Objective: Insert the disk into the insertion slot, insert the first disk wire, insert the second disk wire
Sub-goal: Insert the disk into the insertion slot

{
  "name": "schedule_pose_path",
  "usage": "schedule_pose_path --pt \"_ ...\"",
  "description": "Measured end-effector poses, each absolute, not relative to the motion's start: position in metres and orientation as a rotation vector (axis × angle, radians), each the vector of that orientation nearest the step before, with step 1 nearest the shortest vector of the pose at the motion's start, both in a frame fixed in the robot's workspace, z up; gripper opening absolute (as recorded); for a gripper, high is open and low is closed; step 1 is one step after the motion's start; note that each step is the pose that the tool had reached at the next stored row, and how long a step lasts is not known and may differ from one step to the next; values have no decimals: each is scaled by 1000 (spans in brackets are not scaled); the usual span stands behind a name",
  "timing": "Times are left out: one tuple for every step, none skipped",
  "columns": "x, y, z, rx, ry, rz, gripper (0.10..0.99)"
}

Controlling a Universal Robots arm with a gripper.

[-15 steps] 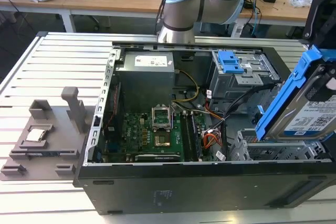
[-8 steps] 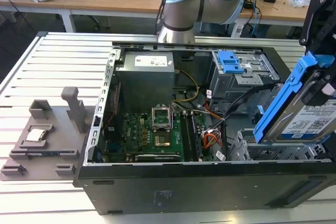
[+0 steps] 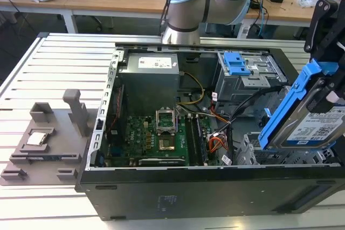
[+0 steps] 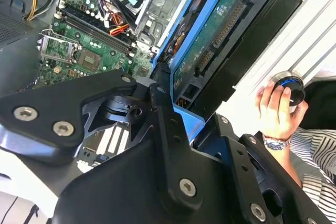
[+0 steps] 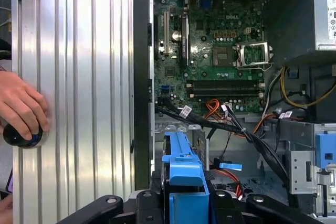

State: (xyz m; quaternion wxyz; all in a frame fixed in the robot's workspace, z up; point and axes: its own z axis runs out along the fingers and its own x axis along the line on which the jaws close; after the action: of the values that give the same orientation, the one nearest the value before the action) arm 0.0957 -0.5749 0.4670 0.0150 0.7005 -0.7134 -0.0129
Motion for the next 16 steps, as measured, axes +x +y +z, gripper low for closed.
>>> schedule_pose_path --pt "96 -575 466 2180 -2220 -40 369" --pt "96 -575 465 2180 -2220 -40 369" --pt "96 -575 465 2180 -2220 -40 369" --pt "96 -575 464 2180 -2220 -40 369" --pt "96 -575 463 2180 -2220 -40 369" --pt "96 -575 462 2180 -2220 -40 369" --pt "96 -575 461 2180 -2220 -40 369" --pt "96 -575 459 2180 -2220 -40 369" --pt "96 -575 458 2180 -2220 -40 369" --pt "96 -575 457 2180 -2220 -40 369" --pt "96 -575 456 2180 -2220 -40 369" --pt "96 -575 456 2180 -2220 -40 369" --pt "96 -575 455 2180 -2220 -40 369" --pt "96 -575 454 2180 -2220 -40 369" --pt "96 -575 454 2180 -2220 -40 369" --pt "96 -575 453 2180 -2220 -40 369"
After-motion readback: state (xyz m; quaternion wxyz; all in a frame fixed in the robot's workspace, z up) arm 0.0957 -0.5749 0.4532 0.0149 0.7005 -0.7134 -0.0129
